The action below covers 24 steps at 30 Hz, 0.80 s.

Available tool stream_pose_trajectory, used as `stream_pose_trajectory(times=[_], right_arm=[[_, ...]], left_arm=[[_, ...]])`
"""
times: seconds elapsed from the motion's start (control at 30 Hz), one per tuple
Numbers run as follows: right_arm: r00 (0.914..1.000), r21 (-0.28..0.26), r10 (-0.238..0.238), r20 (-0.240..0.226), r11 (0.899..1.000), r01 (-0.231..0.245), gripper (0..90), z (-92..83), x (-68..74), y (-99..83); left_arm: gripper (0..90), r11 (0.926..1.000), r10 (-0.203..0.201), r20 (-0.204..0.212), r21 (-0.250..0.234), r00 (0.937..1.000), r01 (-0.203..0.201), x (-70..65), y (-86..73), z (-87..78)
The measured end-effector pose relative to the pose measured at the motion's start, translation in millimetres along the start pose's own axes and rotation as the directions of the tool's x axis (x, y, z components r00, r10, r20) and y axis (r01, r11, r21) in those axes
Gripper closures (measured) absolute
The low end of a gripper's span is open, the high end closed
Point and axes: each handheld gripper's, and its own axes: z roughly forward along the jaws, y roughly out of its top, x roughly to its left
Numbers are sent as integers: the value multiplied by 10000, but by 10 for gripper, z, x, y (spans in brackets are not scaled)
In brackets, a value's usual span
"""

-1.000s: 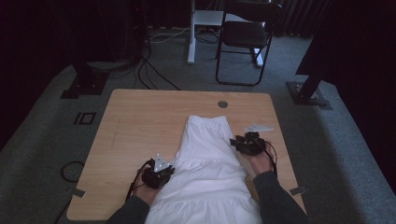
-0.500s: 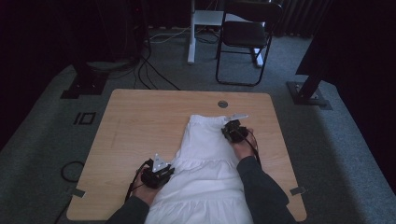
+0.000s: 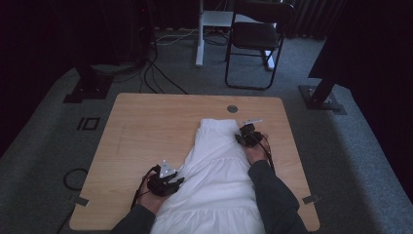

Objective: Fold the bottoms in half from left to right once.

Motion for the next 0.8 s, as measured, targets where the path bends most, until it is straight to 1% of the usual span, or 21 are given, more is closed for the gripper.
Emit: stream_pose_trajectory(times=[0.03, 0.07, 0.1, 0.17, 0.2, 0.23, 0.27, 0.3, 0.33, 0.37, 0.43, 0.47, 0.53, 0.6, 0.63, 0.67, 0.73, 0.8], right_arm=[[9999, 12, 76, -111, 10000, -76, 744, 0, -9, -1], [9999, 12, 76, -111, 10000, -76, 744, 0, -9, -1], [9997, 4, 110, -213, 9999, -110, 755, 3, -13, -2], [9992, 22, 285, -289, 9996, -285, 770, 6, -18, 0], [9986, 34, 416, -322, 9991, -415, 773, 7, -21, 1], [9980, 41, 519, -354, 9987, -517, 774, 8, -25, 2], [9976, 54, 574, -380, 9983, -572, 775, 9, -26, 3], [9973, 78, 599, -416, 9982, -596, 775, 11, -31, 8], [9971, 94, 622, -450, 9980, -618, 775, 11, -36, 11], [9970, 101, 628, -456, 9980, -624, 776, 11, -38, 11], [9970, 85, 623, -465, 9980, -620, 776, 11, -39, 8], [9967, 74, 663, -468, 9978, -660, 776, 10, -39, 5], [9966, -6, 686, -453, 9976, -687, 783, 9, -35, -7], [9961, -86, 743, -485, 9972, -748, 789, 0, -20, -29], [9959, -130, 750, -512, 9970, -758, 788, -8, -8, -44], [9953, -186, 785, -571, 9966, -797, 788, -21, 3, -66], [9928, -313, 959, -713, 9947, -983, 788, -60, 41, -133], [9934, -537, 897, -717, 9942, -937, 788, -105, 106, -213]], left_arm=[[542, 9997, -4, -96, -226, 10000, 2, 32, 61, -48], [528, 9997, -4, -96, -226, 10000, 2, 32, 61, -48], [528, 9979, -140, -126, -638, 9998, 132, 106, 221, -117], [474, 9952, -145, -92, -971, 9999, 136, 183, 471, -129], [451, 9938, -113, -237, -1111, 9997, 86, 214, 605, -95], [419, 9926, -23, -658, -1209, 9978, -57, 240, 733, -38], [387, 9917, -39, -907, -1284, 9959, -78, 285, 884, 61], [375, 9913, -213, -785, -1310, 9967, 109, 326, 993, 162], [366, 9916, -384, -616, -1253, 9974, 304, 350, 1066, 248], [366, 9926, -492, -490, -1133, 9976, 434, 369, 1147, 373], [366, 9962, -483, -528, -757, 9974, 443, 353, 1253, 648], [366, 9978, -465, -590, -495, 9972, 436, 336, 1274, 786], [348, 9996, -254, -878, 87, 9958, 262, 286, 1251, 1027], [347, 9981, -171, -976, 578, 9951, 228, 255, 1173, 1177], [347, 9972, -138, -1034, 715, 9945, 213, 246, 1126, 1217], [347, 9979, -235, -984, 570, 9949, 292, 247, 1083, 1221], [349, 9975, -470, -911, 478, 9947, 516, 267, 1019, 1172], [350, 9961, -750, -861, 404, 9935, 787, 269, 941, 1107]])
